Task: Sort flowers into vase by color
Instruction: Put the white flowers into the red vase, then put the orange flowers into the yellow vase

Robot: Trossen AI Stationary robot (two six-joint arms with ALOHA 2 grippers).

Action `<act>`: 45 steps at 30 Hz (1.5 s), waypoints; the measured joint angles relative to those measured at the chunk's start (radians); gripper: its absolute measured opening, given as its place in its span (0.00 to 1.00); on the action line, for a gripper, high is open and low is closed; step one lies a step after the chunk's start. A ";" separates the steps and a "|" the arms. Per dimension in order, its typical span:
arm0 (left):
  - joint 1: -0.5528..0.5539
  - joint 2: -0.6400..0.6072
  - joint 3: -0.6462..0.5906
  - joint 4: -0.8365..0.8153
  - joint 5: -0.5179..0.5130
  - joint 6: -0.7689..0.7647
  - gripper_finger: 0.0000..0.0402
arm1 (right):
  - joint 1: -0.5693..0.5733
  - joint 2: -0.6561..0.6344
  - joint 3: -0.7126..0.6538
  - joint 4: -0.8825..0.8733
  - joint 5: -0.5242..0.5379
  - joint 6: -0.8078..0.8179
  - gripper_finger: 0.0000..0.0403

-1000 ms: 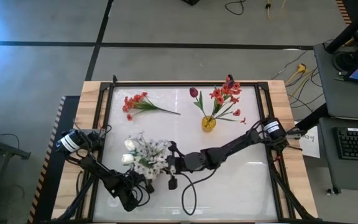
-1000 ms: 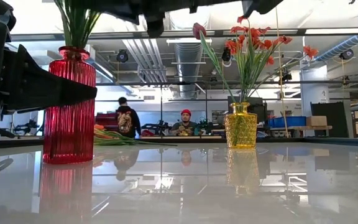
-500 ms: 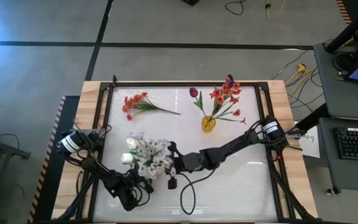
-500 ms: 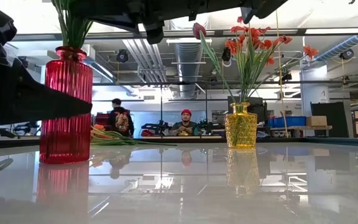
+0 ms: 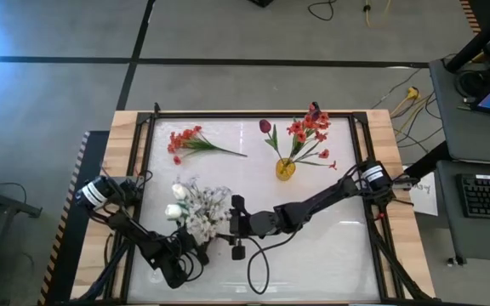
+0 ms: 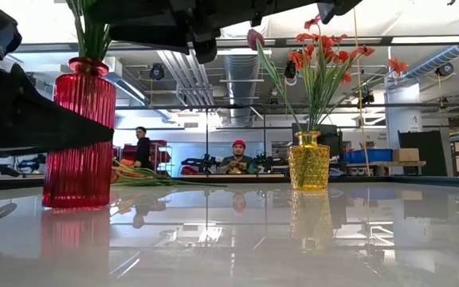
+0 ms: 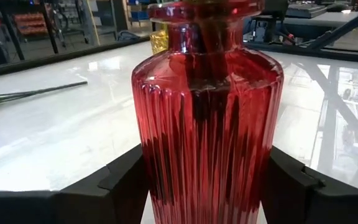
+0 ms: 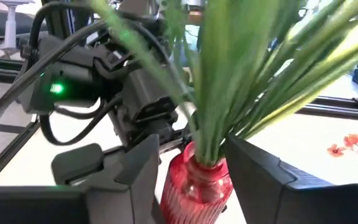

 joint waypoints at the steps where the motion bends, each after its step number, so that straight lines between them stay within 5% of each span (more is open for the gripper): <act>1: 0.000 -0.005 0.000 -0.007 0.002 -0.008 0.58 | 0.000 0.000 0.000 -0.001 0.000 0.000 0.45; 26: -0.007 -0.035 -0.001 -0.051 0.081 -0.005 0.80 | 0.011 -0.074 -0.007 -0.233 0.000 0.057 0.50; 45: -0.015 -0.257 -0.002 -0.400 0.401 -0.050 0.82 | 0.024 -0.138 -0.014 -0.455 0.000 0.113 0.50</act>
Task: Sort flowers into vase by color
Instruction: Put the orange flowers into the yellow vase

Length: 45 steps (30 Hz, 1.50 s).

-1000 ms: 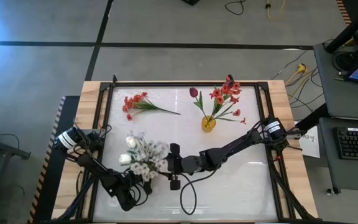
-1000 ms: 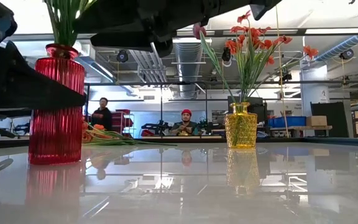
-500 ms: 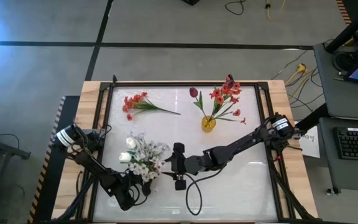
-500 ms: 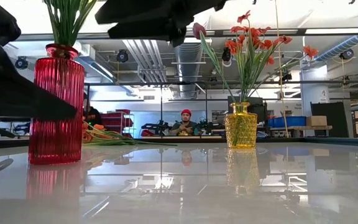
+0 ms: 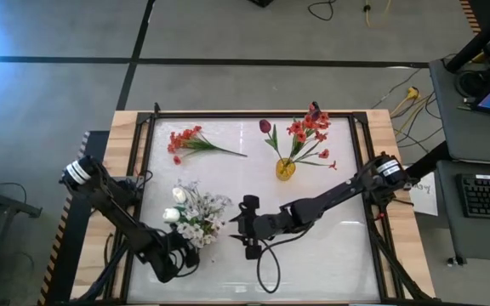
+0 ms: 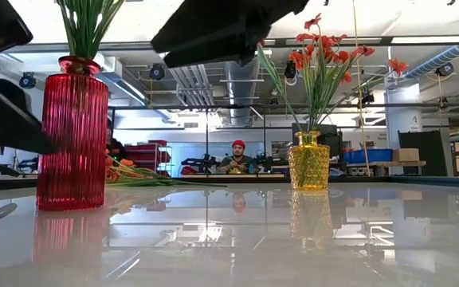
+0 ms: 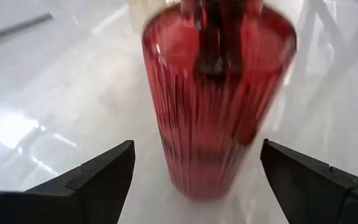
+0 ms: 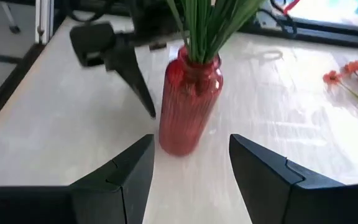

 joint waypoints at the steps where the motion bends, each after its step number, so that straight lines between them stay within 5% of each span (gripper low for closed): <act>1: 0.000 -0.013 0.000 -0.016 0.029 0.000 0.82 | 0.000 -0.009 0.000 -0.018 0.000 0.007 0.50; 9: -0.002 -0.174 0.000 -0.114 0.362 0.000 0.82 | 0.026 -0.100 -0.002 -0.175 -0.001 0.023 0.50; 17: -0.007 -0.384 0.002 -0.153 0.966 -0.274 0.82 | 0.047 -0.155 -0.002 -0.197 -0.001 0.015 0.50; 25: -0.061 -0.565 0.025 -0.165 1.105 -0.397 0.82 | 0.052 -0.162 -0.002 -0.193 -0.008 0.013 0.50; 30: -0.140 -0.657 0.118 -0.275 1.058 -0.396 0.82 | 0.059 -0.162 -0.002 -0.198 -0.008 0.000 0.50; 38: -0.248 -0.678 0.456 -0.663 0.717 -0.377 0.81 | 0.062 -0.162 -0.002 -0.199 -0.008 -0.021 0.50; 45: -0.229 -0.591 0.839 -1.173 0.179 -0.330 0.79 | 0.065 -0.164 -0.002 -0.279 -0.010 -0.076 0.50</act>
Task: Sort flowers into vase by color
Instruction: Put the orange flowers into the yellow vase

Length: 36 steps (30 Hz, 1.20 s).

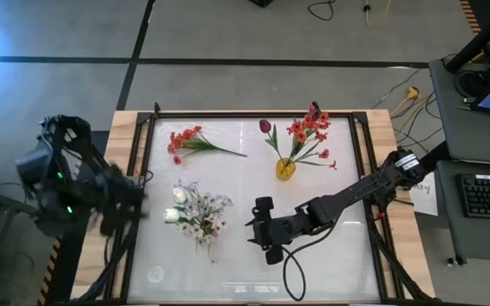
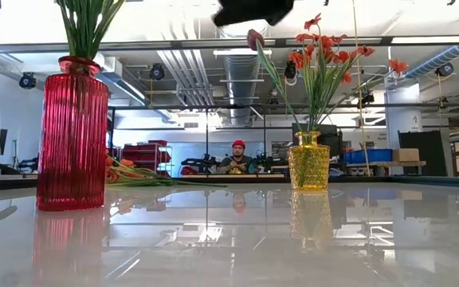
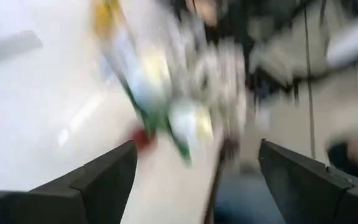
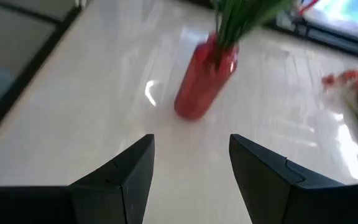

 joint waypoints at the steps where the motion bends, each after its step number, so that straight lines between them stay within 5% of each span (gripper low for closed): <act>1: 0.014 0.009 0.054 -0.055 -0.049 -0.012 0.79 | 0.000 -0.005 0.000 -0.031 -0.001 0.000 0.50; 5: 0.107 0.024 0.221 -0.123 -0.154 0.072 0.78 | 0.000 -0.045 0.000 -0.166 -0.002 0.037 0.50; 11: 0.435 0.041 0.350 -0.078 -0.088 0.465 0.77 | 0.000 -0.135 0.000 -0.279 -0.043 0.071 0.50; 26: 1.705 0.264 0.302 -0.002 0.824 1.571 0.77 | -0.088 -0.307 -0.013 -0.311 -0.043 -0.093 0.50; 30: 1.854 0.358 0.253 0.001 0.873 1.737 0.77 | -0.115 -0.319 -0.014 -0.311 -0.044 -0.080 0.50; 36: 1.887 0.475 0.189 0.017 0.856 1.943 0.77 | -0.121 -0.322 -0.014 -0.301 -0.045 -0.039 0.50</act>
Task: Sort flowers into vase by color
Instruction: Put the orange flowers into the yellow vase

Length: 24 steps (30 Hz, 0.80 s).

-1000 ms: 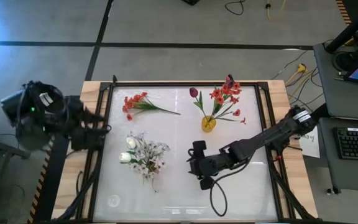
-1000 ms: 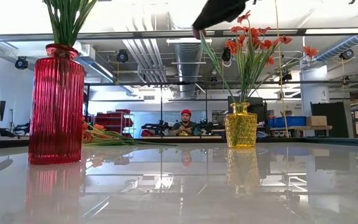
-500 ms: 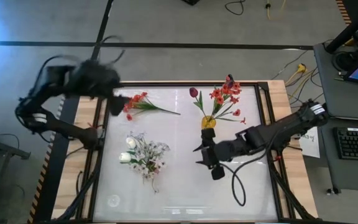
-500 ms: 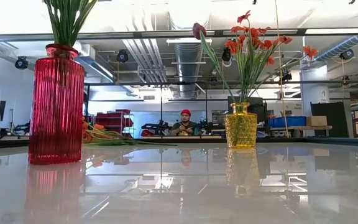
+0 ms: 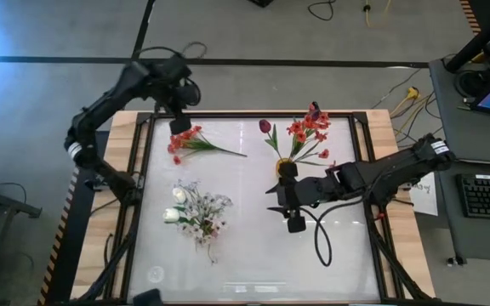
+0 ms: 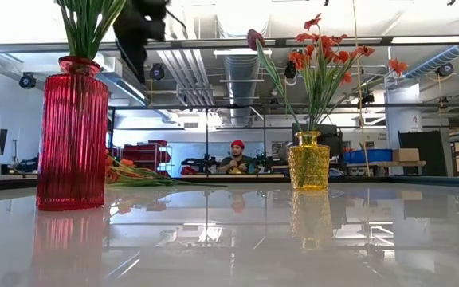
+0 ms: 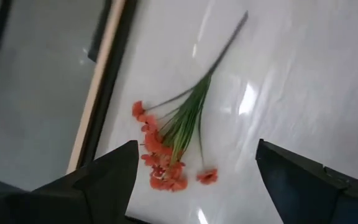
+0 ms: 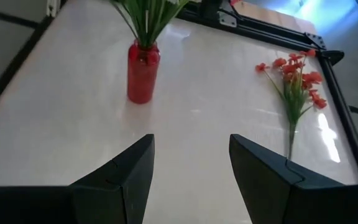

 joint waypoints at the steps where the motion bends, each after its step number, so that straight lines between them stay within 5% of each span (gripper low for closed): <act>1: 0.000 0.019 -0.006 0.001 -0.003 0.027 0.77 | 0.000 0.000 0.000 0.004 -0.001 0.010 0.50; 13: 0.000 0.180 -0.083 0.076 -0.011 0.213 0.76 | 0.000 0.001 0.000 0.028 -0.007 0.054 0.50; 24: 0.000 0.193 -0.164 0.111 -0.003 0.265 0.67 | 0.000 0.002 0.000 -0.055 -0.007 0.048 0.50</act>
